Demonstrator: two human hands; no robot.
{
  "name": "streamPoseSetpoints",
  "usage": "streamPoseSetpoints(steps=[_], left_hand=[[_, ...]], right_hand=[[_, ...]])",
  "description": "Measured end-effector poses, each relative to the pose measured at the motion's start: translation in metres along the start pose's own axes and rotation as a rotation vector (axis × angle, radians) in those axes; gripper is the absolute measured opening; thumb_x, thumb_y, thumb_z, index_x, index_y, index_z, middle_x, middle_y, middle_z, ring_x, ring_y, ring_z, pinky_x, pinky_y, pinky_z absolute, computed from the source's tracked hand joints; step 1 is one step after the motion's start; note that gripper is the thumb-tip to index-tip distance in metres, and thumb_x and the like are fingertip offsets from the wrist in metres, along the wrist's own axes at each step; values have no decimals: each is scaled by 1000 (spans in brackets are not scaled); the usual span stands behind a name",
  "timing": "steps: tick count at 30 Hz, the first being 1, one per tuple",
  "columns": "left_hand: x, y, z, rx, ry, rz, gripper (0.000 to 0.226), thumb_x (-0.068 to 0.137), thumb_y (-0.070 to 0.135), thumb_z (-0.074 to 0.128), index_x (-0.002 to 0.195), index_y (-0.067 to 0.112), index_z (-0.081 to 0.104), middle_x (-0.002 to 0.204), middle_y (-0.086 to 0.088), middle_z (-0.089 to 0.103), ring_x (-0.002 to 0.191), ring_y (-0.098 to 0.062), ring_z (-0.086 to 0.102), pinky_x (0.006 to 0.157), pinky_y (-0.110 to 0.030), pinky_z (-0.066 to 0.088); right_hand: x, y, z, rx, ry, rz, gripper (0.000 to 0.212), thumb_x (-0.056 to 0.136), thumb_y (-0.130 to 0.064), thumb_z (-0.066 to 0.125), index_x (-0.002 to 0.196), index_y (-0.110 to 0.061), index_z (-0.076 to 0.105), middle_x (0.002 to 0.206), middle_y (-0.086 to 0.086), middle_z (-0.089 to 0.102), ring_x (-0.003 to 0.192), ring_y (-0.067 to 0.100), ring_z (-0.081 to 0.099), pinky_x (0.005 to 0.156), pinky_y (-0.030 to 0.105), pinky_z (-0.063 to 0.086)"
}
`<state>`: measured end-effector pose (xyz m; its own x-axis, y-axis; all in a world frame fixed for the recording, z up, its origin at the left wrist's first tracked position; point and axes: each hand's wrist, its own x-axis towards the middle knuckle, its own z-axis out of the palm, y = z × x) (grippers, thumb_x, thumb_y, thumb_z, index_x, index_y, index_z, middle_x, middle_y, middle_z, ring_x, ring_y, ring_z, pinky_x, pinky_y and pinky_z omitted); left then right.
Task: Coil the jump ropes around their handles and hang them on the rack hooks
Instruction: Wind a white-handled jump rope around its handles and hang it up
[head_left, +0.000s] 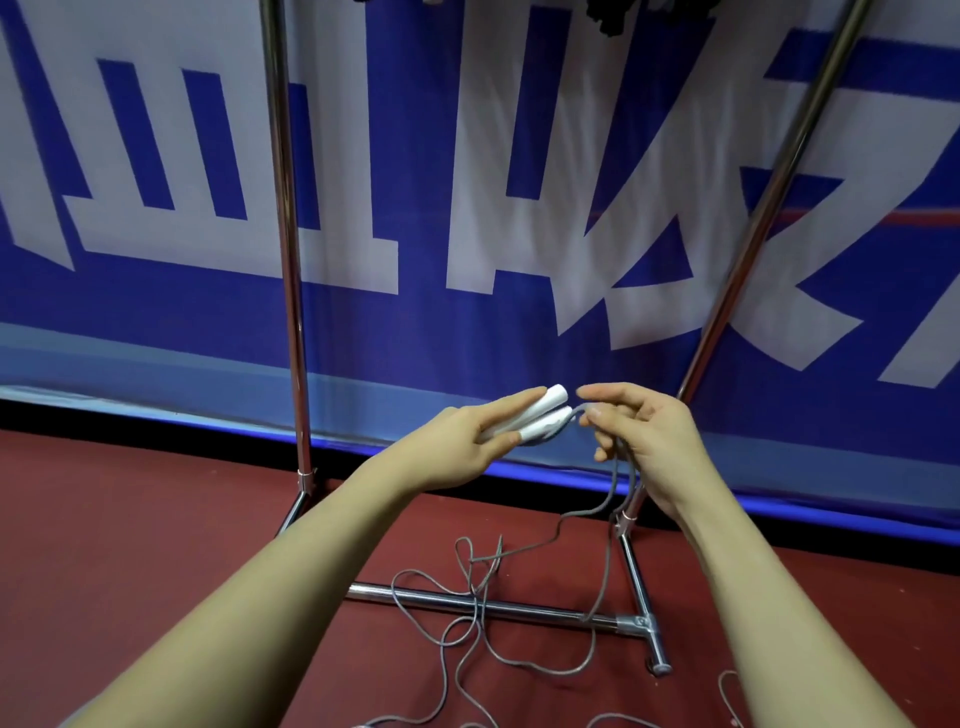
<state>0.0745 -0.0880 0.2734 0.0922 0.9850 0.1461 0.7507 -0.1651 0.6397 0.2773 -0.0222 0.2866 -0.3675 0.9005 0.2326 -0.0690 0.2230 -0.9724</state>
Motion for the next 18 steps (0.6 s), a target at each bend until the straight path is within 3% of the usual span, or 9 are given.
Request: streamPoseSetpoints(steps=[3,6,7,11,14,16,18], left_hand=[[-1,-1,-2,44,-33,-9,51,100,38,47,139,62,26,109,13,64,73,-10,54,75,-20,43],[-3,1,-3,23,-96,14,49,97,35,53,137,58,38,80,15,62,58,-2,47,63,-13,39],[-4,3,-3,0,-125,38,48,96,33,56,135,57,42,79,13,64,56,-3,45,61,-13,39],[-8,12,-1,-147,-202,111,47,92,25,64,128,52,53,95,7,71,59,-9,47,60,-14,43],[-11,24,-2,-253,-174,164,47,91,21,66,126,50,57,103,5,72,60,-7,44,61,-17,42],[-13,32,-4,-331,-123,180,46,90,16,67,126,45,58,81,16,69,59,-8,43,57,-17,40],[-13,37,-5,-401,-54,184,46,90,12,66,127,39,58,67,21,63,55,-7,43,53,-15,37]], right_hand=[[-1,-2,0,-70,-39,-17,19,88,7,58,97,-7,66,71,9,66,48,8,46,48,20,46],[-2,-6,0,-118,30,-74,13,88,4,61,85,-7,67,62,2,67,46,9,41,45,18,38],[-2,-7,1,-131,52,-94,12,87,3,63,81,-7,68,60,1,66,46,8,41,45,17,36],[0,-9,2,-149,112,-120,14,83,-3,70,72,-12,70,55,0,60,48,4,43,47,16,34],[3,-6,-2,-82,153,-87,23,83,-8,71,61,-18,70,59,7,57,55,12,47,53,23,39],[3,-5,-4,-37,152,-57,26,85,-13,69,59,-18,71,65,9,60,62,17,52,60,26,43],[3,-3,-6,-15,136,-32,28,89,-15,64,62,-17,70,61,2,61,58,11,54,55,22,46]])
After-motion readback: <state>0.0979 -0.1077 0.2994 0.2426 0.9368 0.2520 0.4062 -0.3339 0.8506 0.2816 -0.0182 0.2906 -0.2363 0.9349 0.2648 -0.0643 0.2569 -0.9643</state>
